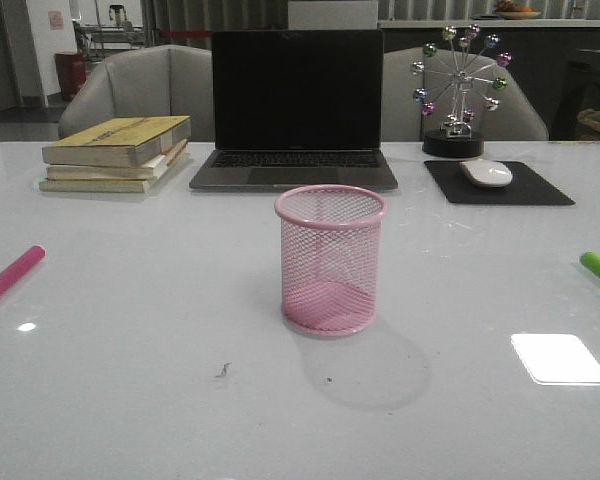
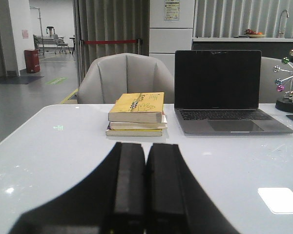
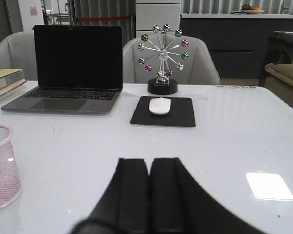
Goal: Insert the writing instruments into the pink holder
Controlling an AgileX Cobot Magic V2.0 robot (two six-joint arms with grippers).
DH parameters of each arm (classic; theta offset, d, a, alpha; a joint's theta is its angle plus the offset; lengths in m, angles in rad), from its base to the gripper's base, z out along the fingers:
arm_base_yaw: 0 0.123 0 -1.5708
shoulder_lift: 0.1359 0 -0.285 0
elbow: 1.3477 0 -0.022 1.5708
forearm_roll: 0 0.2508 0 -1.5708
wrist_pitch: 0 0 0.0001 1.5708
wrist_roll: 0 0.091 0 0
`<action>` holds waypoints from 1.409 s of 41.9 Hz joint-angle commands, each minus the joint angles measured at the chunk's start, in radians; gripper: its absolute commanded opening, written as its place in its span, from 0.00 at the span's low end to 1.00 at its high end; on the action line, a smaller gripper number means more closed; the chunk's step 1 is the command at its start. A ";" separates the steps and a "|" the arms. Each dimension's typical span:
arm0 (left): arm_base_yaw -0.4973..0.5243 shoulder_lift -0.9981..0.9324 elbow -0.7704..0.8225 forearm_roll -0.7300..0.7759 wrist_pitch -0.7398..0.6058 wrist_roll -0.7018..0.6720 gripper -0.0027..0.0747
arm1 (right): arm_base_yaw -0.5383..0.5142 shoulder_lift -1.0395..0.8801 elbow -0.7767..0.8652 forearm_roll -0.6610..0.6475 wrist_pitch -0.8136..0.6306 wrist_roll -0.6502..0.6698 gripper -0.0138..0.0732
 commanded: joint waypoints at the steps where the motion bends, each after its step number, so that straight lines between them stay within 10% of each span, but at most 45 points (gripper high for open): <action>1: -0.005 -0.020 0.007 -0.002 -0.091 -0.001 0.16 | 0.000 -0.020 -0.004 0.002 -0.091 -0.008 0.24; 42: -0.005 -0.020 -0.001 -0.005 -0.195 -0.001 0.16 | 0.000 -0.020 -0.012 0.002 -0.159 -0.008 0.24; 59: -0.005 0.053 -0.470 -0.006 0.038 -0.001 0.16 | 0.000 0.077 -0.495 0.002 0.150 -0.008 0.24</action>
